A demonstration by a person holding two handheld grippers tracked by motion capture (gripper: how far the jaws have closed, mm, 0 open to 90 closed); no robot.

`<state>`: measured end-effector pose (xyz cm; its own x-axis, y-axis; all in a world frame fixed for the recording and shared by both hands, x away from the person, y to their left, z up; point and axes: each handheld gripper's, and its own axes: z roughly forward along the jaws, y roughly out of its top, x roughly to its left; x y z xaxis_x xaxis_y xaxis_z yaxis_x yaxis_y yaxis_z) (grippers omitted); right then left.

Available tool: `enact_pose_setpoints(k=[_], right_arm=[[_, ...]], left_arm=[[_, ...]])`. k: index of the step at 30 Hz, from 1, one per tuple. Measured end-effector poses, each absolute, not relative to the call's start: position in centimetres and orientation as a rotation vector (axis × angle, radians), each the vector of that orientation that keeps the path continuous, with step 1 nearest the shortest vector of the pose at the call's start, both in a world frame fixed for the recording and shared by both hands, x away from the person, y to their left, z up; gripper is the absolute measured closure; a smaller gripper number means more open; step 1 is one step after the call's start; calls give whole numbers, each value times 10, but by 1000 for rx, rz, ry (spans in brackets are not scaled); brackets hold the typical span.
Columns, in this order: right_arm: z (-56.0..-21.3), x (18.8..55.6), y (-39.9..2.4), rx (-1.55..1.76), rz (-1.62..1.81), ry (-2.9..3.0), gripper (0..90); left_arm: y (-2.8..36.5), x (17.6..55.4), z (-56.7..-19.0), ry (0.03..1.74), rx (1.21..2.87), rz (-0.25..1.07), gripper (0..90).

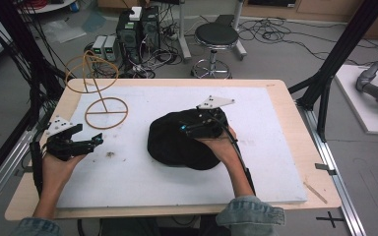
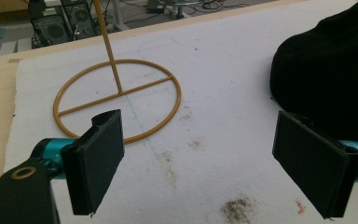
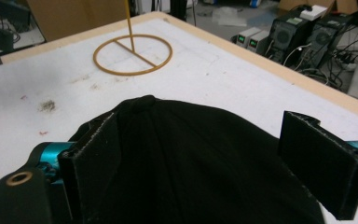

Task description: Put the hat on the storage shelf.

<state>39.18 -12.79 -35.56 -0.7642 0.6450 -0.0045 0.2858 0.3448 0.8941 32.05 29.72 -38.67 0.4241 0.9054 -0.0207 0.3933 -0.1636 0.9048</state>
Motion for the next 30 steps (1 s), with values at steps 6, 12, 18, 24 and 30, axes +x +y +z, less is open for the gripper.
enact_pose_setpoints(k=[6, 12, 18, 24, 30], right_arm=[[-362, 394, -115, 805, 1384, 2291, 146], [-367, 396, -106, 782, 1348, 2323, 166], [-371, 397, -101, 790, 1296, 2343, 196], [-375, 400, -97, 779, 1248, 2376, 261], [-376, 401, -97, 761, 1204, 2395, 371]], left_arm=[[296, 319, -386, 1123, 1749, 690, 169], [297, 320, -385, 1124, 1736, 686, 170], [298, 320, -385, 1124, 1734, 683, 170], [299, 320, -385, 1126, 1732, 676, 169], [300, 320, -385, 1132, 1727, 677, 170]])
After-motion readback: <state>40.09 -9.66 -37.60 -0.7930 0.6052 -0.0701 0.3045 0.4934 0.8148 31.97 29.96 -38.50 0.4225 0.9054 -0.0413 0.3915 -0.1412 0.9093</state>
